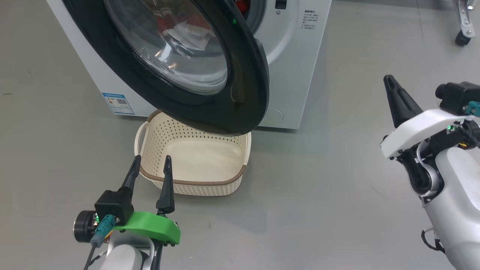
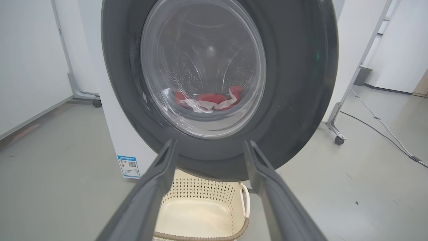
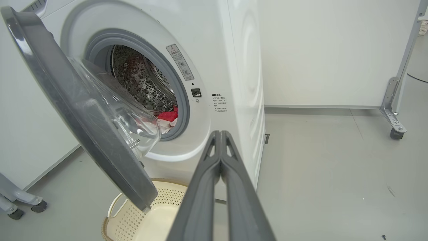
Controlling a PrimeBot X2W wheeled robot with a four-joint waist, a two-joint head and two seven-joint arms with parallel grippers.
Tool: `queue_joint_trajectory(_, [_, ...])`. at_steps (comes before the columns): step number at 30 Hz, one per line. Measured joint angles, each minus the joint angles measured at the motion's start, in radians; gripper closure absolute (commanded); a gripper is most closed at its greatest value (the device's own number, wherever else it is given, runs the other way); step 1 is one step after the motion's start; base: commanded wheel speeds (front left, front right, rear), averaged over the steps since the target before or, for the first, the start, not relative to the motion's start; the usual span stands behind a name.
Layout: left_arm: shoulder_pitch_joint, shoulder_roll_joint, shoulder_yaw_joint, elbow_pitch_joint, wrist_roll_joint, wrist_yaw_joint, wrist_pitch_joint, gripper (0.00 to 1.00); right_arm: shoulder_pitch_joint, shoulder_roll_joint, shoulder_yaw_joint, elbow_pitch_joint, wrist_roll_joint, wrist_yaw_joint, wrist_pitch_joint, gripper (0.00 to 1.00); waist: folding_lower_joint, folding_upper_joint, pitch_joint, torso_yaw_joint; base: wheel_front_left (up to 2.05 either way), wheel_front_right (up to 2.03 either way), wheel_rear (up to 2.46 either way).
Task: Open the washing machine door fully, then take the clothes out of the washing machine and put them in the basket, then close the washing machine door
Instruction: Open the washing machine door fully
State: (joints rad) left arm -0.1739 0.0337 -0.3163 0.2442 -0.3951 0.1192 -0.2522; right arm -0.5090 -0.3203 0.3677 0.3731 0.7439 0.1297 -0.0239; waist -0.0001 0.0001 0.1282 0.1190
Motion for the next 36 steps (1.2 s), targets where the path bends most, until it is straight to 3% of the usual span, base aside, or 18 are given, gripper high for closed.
queue_joint_trajectory(7, [0.012, 0.000, 0.015, -0.002, 0.000, 0.000, 0.000, 0.00, 0.084, -0.005, -0.023, -0.001, -0.029, 0.000, -0.116, 1.00, 0.0000, 0.0000, -0.015, -0.012, 0.00, 0.00, 0.00])
queue_joint_trajectory(8, [0.012, 0.000, 0.018, -0.002, 0.000, 0.000, 0.000, 0.00, 0.093, -0.005, -0.022, -0.002, -0.041, 0.000, -0.132, 0.87, 0.0000, 0.0000, -0.016, -0.013, 0.00, 0.00, 0.00])
queue_joint_trajectory(9, [0.013, 0.000, 0.020, -0.003, 0.000, 0.000, 0.000, 0.00, 0.101, -0.008, -0.018, -0.002, -0.060, 0.000, -0.146, 0.50, 0.0000, 0.0000, -0.017, -0.014, 0.00, 0.00, 0.00])
queue_joint_trajectory(10, [0.013, 0.000, 0.023, -0.004, 0.000, 0.000, 0.000, 0.00, 0.110, -0.012, -0.015, -0.003, -0.076, 0.000, -0.161, 0.00, 0.0000, 0.0000, -0.018, -0.015, 0.00, 0.00, 0.00])
queue_joint_trajectory(24, [0.032, 0.001, 0.064, -0.026, 0.003, 0.000, 0.000, 0.00, 0.217, 0.027, -0.026, -0.005, -0.108, -0.044, -0.219, 0.00, 0.0000, 0.0000, -0.028, -0.022, 0.00, 0.00, 0.00])
queue_joint_trajectory(36, [0.044, 0.001, 0.063, -0.028, 0.009, 0.000, 0.000, 0.00, 0.236, 0.045, -0.040, -0.023, -0.122, -0.046, -0.220, 0.00, 0.0000, 0.0000, -0.031, -0.030, 0.00, 0.00, 0.00])
